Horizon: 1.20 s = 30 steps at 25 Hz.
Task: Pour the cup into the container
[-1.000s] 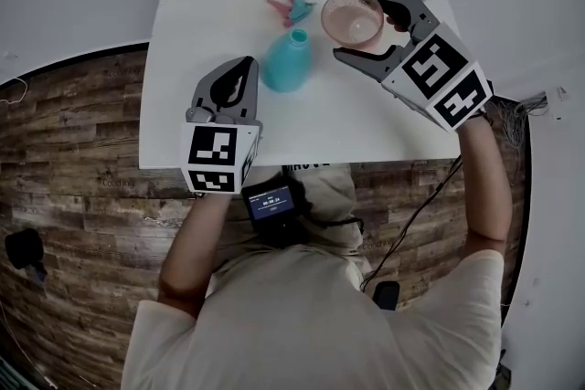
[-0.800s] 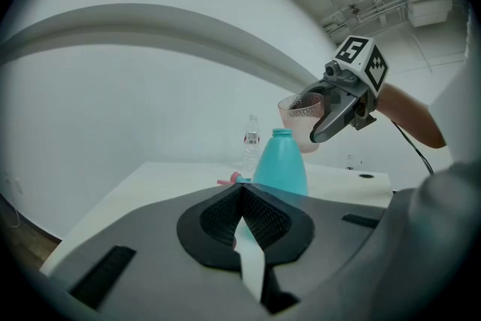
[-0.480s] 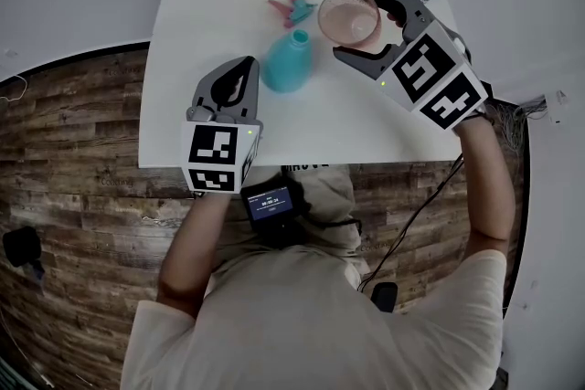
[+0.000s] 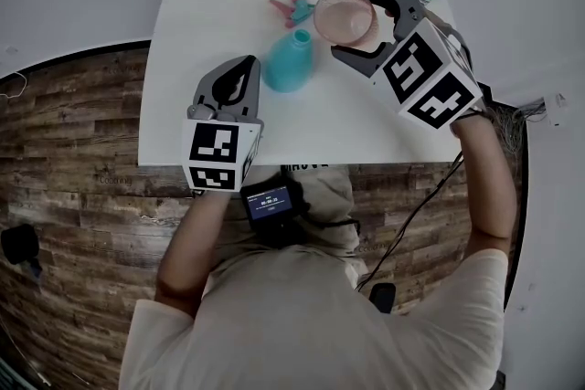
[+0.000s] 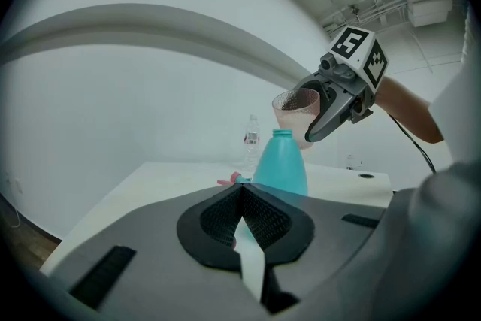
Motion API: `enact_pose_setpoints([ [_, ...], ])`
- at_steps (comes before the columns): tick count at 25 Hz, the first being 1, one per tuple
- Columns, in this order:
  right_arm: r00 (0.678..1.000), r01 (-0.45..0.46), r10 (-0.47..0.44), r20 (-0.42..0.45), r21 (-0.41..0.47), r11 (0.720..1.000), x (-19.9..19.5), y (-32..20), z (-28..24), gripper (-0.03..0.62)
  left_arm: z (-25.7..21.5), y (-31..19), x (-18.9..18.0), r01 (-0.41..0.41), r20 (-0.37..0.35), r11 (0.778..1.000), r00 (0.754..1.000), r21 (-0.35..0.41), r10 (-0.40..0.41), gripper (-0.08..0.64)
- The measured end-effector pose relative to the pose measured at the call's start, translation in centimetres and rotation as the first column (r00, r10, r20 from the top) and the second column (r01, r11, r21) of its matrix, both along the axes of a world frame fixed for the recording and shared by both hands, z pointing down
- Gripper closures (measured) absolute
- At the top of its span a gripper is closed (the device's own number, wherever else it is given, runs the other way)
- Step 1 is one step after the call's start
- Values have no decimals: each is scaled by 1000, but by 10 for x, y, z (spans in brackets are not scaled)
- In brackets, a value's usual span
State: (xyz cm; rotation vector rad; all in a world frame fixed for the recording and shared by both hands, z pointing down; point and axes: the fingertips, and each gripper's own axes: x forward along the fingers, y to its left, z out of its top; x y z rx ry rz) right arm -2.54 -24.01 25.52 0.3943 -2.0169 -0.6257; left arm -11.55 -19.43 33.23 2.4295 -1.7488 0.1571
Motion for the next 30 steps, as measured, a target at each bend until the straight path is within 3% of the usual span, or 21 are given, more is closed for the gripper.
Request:
enact_pose_setpoints([
  [30,991,15,-10,-131,37,999,-4,-1,10,225,-1,0,1,-1,0,1000,1000,2,1,550],
])
